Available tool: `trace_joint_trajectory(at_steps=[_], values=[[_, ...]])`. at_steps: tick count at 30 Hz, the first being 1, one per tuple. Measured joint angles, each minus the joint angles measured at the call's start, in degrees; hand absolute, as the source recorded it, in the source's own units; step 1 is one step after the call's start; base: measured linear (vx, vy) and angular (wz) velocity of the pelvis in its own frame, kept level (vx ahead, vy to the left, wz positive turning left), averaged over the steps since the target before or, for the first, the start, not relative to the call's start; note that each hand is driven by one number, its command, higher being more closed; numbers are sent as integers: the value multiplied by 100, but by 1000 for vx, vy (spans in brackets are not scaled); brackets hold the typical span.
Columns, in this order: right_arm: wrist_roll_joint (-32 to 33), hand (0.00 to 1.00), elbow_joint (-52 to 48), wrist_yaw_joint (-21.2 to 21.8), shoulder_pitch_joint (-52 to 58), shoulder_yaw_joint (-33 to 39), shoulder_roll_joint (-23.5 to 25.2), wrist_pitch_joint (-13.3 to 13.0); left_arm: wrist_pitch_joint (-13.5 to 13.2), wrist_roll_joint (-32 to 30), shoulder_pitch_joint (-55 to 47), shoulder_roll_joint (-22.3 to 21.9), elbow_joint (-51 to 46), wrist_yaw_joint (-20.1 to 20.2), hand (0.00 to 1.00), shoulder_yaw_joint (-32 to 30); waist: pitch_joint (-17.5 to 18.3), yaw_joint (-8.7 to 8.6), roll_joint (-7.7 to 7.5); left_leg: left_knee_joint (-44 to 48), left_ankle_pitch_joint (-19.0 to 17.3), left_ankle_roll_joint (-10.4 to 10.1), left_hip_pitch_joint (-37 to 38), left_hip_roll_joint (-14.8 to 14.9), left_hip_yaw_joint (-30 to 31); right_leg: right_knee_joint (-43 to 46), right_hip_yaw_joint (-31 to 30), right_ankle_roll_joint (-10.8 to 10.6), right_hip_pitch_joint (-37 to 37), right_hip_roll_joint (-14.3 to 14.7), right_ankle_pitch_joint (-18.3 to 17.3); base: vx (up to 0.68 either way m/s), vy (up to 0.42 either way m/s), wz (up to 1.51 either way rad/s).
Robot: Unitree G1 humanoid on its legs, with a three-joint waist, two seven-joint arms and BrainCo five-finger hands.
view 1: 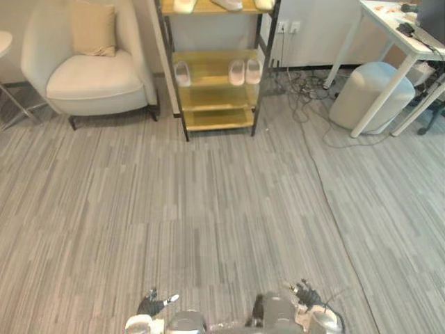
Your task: Organize the slippers on the shoe rack
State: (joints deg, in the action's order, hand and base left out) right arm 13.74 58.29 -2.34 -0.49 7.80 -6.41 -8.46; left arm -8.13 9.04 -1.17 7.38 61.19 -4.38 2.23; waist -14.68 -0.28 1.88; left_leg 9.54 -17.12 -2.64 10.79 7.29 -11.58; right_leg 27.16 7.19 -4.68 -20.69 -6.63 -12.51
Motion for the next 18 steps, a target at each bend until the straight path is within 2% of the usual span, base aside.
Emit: trace_joint_trajectory(at_steps=[1, 2, 3, 4, 6, 7, 8, 9, 10, 11, 13, 14, 15, 16, 17, 18], values=[[8, 0, 30, 0, 46, 13, -9, 5, -17, -2, 63, -58, -8, -7, 0, 14, 1, -29, -161, -156, -84, -161, 207, -64, 177, -1101, -498, -251, 80, -65, 763, 536, -310, 81], [19, 0, 154, -2, 43, 85, -4, 10, -23, -29, 72, -165, 30, -9, 0, 13, -21, -21, -141, -159, -203, -273, 396, 36, 386, -945, -590, -166, 134, -10, 1541, 458, -294, 62], [18, 0, 167, -12, 8, 138, -113, 45, -16, -46, 127, -251, 57, -3, 0, 3, -59, 3, 27, -39, -207, -211, 415, 183, 511, -572, -529, -114, 104, 104, 1140, 478, -293, 32], [12, 0, 181, -12, 23, 171, -173, 78, -32, -55, 117, -304, 58, -7, 0, -14, -35, -3, 134, 182, -113, -113, 361, 271, 660, -248, -442, 16, 70, 171, 791, 562, -328, 26], [26, 0, 179, -5, 120, 438, -186, 100, -18, -112, 113, -448, 156, -26, 0, -137, -3, -89, 365, 925, 98, -398, 190, 570, 849, -53, -104, 252, 347, 280, 509, 660, -289, 50], [39, 0, 184, -9, 242, 563, -183, 122, -6, -144, 110, -545, 138, -12, 0, -273, 11, -132, 434, 1705, 324, -556, -57, 766, 921, -149, 107, 337, 701, 331, 357, 553, -179, 64], [42, 0, 181, -11, 315, 557, -184, 127, -11, -167, 115, -575, 102, -7, 0, -380, 6, -138, 444, 2170, 529, -530, -224, 854, 915, -245, 194, 368, 911, 356, 300, 518, -151, 62], [106, 0, 105, -17, 461, 540, -147, 122, -7, -170, 97, -614, -4, -3, 0, -617, 0, -105, 428, 3330, 1395, -434, -697, 1130, 802, -660, 337, 434, 1500, 437, 224, 491, -118, 34], [194, 0, 97, -29, 502, 527, -137, 114, -7, -170, 72, -620, -56, -4, 0, -715, -18, -48, 397, 4051, 1566, -327, -956, 1381, 517, -974, 348, 459, 1865, 523, 210, 566, -110, 21], [255, 0, 112, -43, 490, 520, -125, 120, -16, -168, 31, -609, -123, 0, 0, -744, 3, -27, 417, 4790, 1115, -200, -1364, 1620, 189, -1337, 302, 540, 2266, 608, 143, 461, -58, 0], [265, 0, 206, -44, 398, 474, -97, 120, -25, -165, 41, -564, -183, -3, 0, -750, 11, 40, 378, 5058, 469, -172, -1906, 1580, -318, -1688, 152, 499, 2687, 575, 182, 437, 24, -31], [265, 0, 317, -42, 271, 396, -51, 117, -33, -157, 22, -535, -206, -5, 0, -752, 10, 120, 376, 4827, 205, -191, -2242, 1493, -508, -1841, 58, 461, 2889, 526, 203, 513, 134, -61], [265, 0, 386, -42, 144, 363, 27, 124, -42, -102, 36, -527, -210, -2, 0, -758, -7, 196, 350, 4277, 93, -201, -2502, 1268, -530, -1949, -29, 440, 3042, 429, 195, 421, 172, -61], [257, 0, 385, -39, 121, 370, 65, 118, -73, -99, 57, -521, -259, 1, 0, -750, -24, 267, 286, 3519, 91, -216, -2609, 953, -487, -1973, -95, 362, 3135, 270, 143, 412, 245, -51], [256, 0, 387, -41, 121, 381, 99, 114, -117, -104, 51, -513, -321, 3, 0, -723, -26, 318, 227, 2130, 397, -308, -2688, 463, -256, -2007, -162, 160, 3279, 61, -15, 244, 166, -39], [255, 0, 393, -40, 122, 381, 93, 114, -124, -94, 37, -526, -319, 4, 0, -698, -26, 342, 242, 1487, 967, -284, -2665, 265, -44, -2047, -208, 32, 3324, 47, -108, 418, 271, -37]])
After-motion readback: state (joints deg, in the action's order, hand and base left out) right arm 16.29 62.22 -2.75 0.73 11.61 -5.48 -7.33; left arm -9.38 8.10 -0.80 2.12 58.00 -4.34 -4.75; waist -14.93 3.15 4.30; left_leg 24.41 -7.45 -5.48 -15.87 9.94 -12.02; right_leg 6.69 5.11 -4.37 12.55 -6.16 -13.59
